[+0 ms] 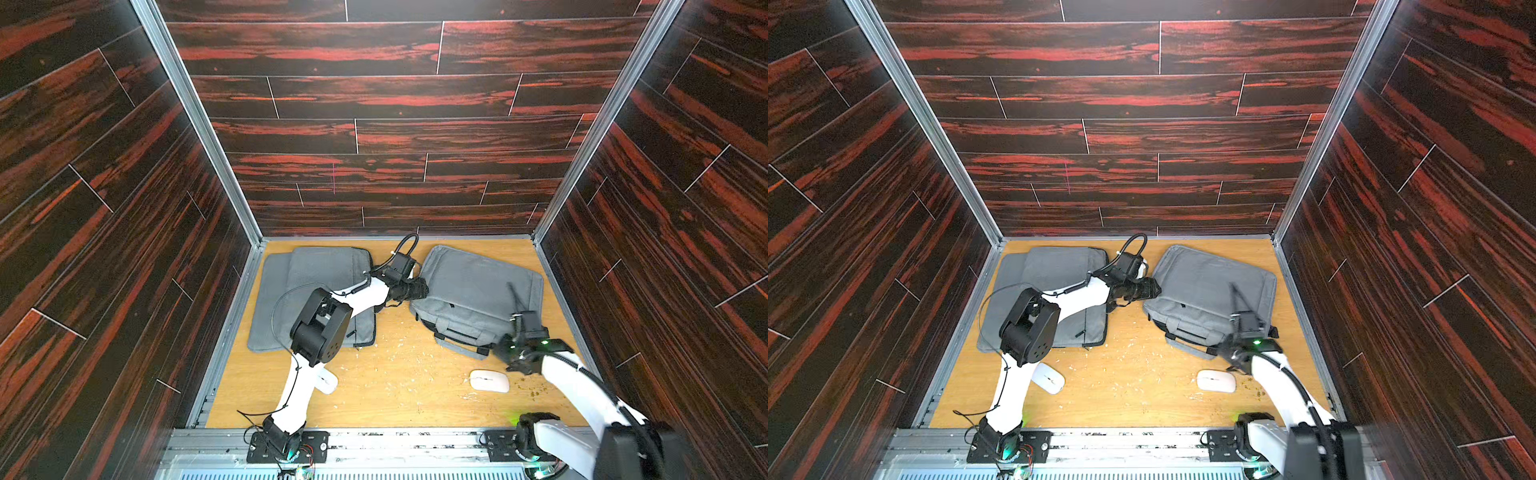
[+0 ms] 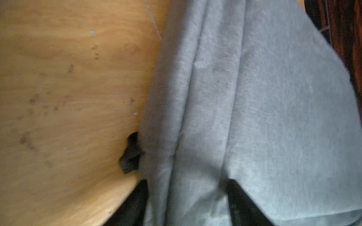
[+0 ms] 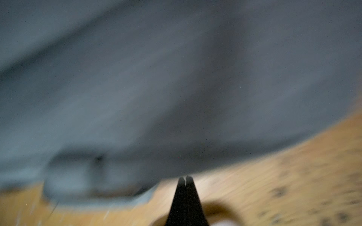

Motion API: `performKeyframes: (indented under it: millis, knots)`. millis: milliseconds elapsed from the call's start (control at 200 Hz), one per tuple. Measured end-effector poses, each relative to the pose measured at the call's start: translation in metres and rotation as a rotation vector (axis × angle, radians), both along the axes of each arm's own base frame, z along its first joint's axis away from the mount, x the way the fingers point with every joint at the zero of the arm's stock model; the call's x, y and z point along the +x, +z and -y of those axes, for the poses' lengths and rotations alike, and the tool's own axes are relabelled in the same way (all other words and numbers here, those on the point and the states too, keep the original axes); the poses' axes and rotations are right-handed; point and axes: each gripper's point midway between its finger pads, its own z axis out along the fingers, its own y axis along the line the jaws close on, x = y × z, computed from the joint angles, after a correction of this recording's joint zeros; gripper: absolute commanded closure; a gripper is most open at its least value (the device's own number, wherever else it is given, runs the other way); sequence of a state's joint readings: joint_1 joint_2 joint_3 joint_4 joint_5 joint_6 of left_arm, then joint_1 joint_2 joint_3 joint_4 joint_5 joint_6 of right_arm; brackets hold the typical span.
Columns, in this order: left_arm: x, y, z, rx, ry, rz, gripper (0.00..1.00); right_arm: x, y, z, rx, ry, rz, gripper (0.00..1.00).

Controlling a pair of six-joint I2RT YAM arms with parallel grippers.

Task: Put the mouse into the laptop bag
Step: Zip the zipper on the zippered laptop bag.

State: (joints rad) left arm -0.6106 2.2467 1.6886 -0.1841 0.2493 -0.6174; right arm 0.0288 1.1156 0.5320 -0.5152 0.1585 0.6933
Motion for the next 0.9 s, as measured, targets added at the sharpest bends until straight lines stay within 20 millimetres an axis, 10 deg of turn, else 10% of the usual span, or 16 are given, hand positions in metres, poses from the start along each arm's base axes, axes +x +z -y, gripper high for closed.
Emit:
performKeyframes:
  millis: [140, 897]
  knots:
    - [0.005, 0.000, 0.007, 0.000, -0.016, 0.010, 1.00, 0.010, -0.014, 0.015, 0.006, -0.018, -0.052, 1.00]
    - [-0.075, -0.002, -0.021, 0.042, 0.027, -0.060, 1.00, 0.179, 0.025, -0.004, 0.065, 0.277, 0.190, 0.88]
